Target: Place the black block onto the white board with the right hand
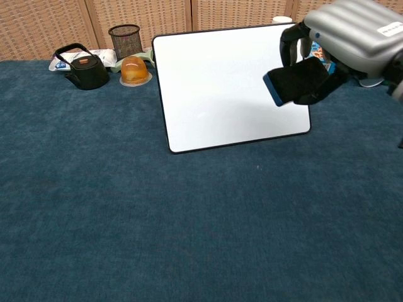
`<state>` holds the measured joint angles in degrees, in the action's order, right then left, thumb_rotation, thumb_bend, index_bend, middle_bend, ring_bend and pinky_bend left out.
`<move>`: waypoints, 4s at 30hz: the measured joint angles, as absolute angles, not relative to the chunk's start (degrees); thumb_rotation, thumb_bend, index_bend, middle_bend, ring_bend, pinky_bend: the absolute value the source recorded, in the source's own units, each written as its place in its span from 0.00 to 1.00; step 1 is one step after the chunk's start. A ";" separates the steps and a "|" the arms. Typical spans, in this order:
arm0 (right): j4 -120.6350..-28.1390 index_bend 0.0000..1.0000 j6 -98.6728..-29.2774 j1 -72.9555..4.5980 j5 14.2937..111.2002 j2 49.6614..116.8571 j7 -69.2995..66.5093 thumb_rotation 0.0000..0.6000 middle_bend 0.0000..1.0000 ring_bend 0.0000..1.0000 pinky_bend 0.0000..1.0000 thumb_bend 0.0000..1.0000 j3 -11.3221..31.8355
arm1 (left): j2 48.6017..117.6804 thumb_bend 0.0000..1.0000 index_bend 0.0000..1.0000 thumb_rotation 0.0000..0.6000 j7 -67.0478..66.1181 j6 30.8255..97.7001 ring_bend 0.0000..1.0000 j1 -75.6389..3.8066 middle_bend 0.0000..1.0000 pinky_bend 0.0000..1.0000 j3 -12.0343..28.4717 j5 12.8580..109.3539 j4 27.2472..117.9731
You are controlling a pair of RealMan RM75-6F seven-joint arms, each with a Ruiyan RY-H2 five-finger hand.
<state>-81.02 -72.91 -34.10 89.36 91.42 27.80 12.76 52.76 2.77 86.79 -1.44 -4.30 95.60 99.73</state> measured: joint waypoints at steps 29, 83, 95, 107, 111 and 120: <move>-57.80 0.62 -76.35 -46.48 75.62 115.94 46.06 1.00 0.53 0.50 0.61 0.21 24.55 | 51.53 0.06 0.00 1.00 6.50 86.61 0.00 -1.78 0.00 0.08 -4.22 95.02 99.10; -47.66 0.11 -78.37 -48.33 75.83 121.47 34.89 1.00 0.24 0.33 0.52 0.07 20.36 | 50.69 0.06 0.00 1.00 9.57 87.01 0.00 -1.78 0.00 0.08 -4.54 95.61 98.17; -68.36 0.12 -81.76 -42.52 80.03 108.43 31.25 1.00 0.16 0.21 0.36 0.00 15.96 | 50.70 0.06 0.00 1.00 9.30 86.70 0.00 -1.91 0.00 0.08 -4.35 95.07 98.39; -85.06 0.18 -80.09 -30.01 81.37 79.13 17.29 1.00 0.09 0.07 0.18 0.00 8.44 | 51.56 0.06 0.00 1.00 5.87 86.11 0.00 -1.89 0.00 0.08 -4.25 94.41 99.40; -88.72 0.17 -82.82 -23.39 80.29 73.65 14.38 1.00 0.08 0.05 0.15 0.00 5.81 | 51.87 0.06 0.00 1.00 4.62 85.95 0.00 -1.89 0.00 0.08 -4.14 94.12 99.59; -91.38 0.13 -90.49 -11.61 79.27 68.76 5.94 1.00 0.03 0.00 0.10 0.00 1.13 | 52.84 0.06 0.00 1.00 2.09 86.66 0.00 -1.35 0.00 0.08 -4.19 94.42 100.15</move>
